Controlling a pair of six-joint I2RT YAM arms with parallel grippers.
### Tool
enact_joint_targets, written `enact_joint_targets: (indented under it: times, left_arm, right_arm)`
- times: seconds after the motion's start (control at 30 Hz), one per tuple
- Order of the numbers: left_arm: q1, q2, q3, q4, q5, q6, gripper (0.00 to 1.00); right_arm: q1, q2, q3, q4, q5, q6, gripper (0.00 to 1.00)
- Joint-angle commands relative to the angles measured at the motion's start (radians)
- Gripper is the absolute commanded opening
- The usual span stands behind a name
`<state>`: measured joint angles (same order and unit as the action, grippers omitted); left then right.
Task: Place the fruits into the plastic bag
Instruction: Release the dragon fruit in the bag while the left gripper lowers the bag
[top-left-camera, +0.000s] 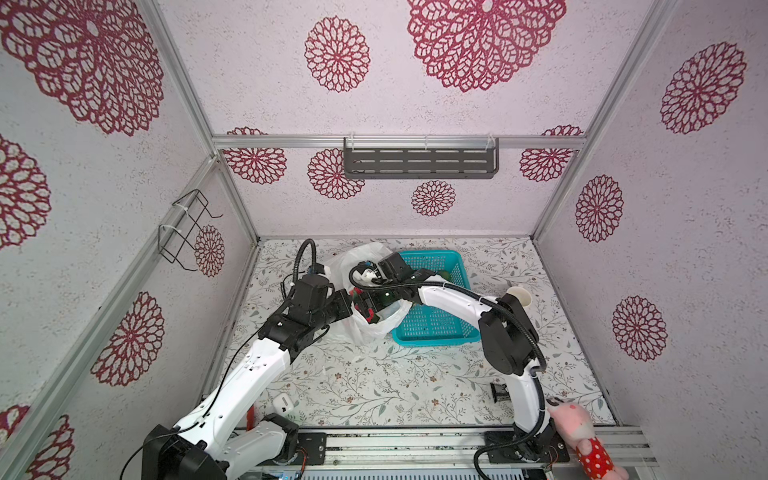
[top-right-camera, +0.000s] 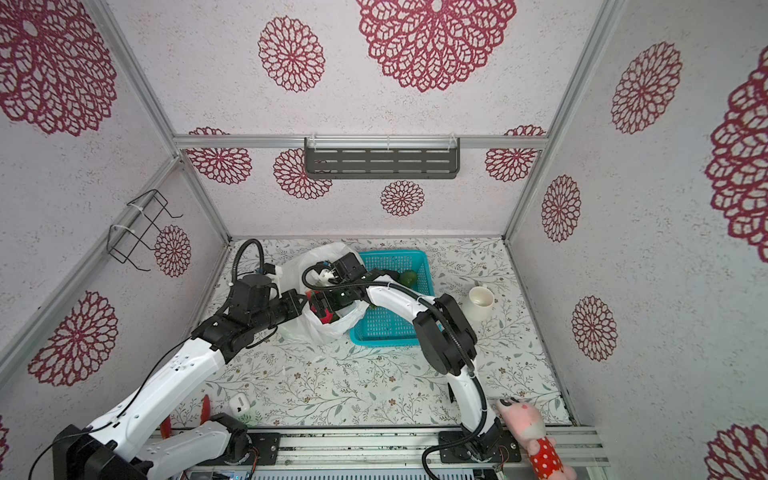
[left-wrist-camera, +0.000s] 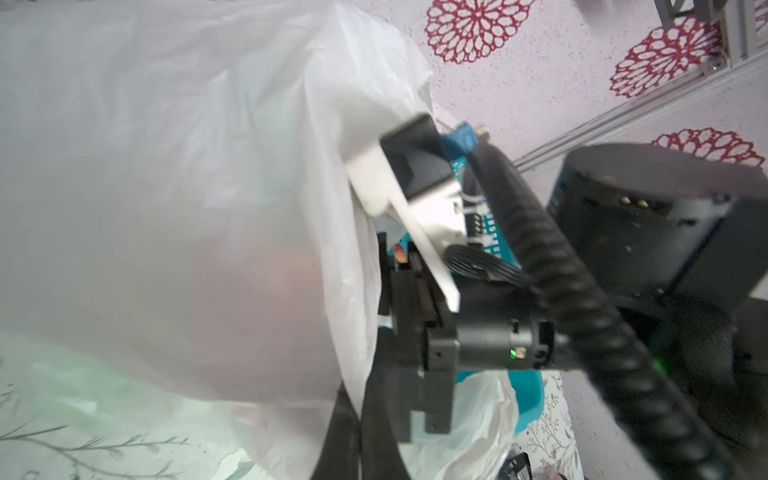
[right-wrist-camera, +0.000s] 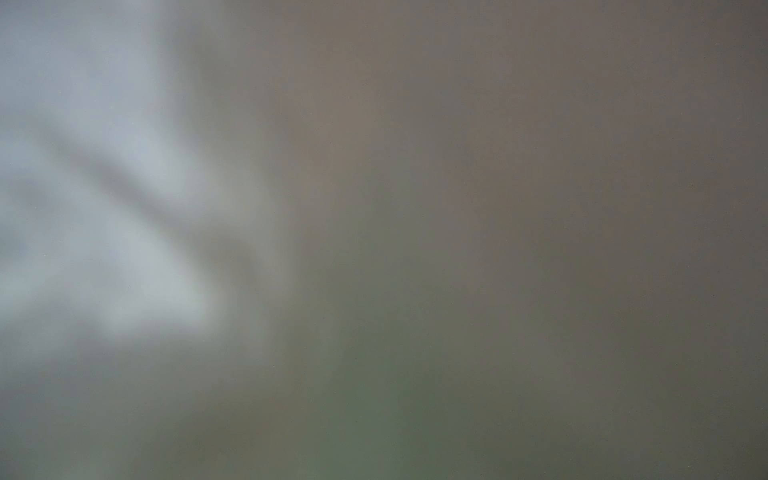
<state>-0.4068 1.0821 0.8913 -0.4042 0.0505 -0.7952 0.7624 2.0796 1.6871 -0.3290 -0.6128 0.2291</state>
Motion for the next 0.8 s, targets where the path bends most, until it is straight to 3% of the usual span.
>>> enact_joint_targets:
  times: [0.0, 0.23, 0.43, 0.77]
  left_arm:
    - [0.032, -0.060, -0.028, -0.021, -0.101, -0.037, 0.00]
    - [0.085, -0.141, -0.082, -0.047, -0.138, -0.070, 0.00]
    - [0.097, -0.145, -0.088, -0.044, -0.119, -0.070, 0.00]
    - [0.097, -0.114, -0.074, -0.014, -0.054, -0.081, 0.00]
  right_arm:
    - [-0.029, -0.185, -0.038, 0.116, -0.071, 0.009, 0.90]
    - [-0.037, -0.310, -0.126, -0.009, 0.095, -0.083, 0.94]
    - [-0.035, -0.313, -0.181, 0.017, 0.074, -0.071, 0.92]
    - [-0.011, -0.097, 0.095, -0.037, 0.085, -0.075, 0.87]
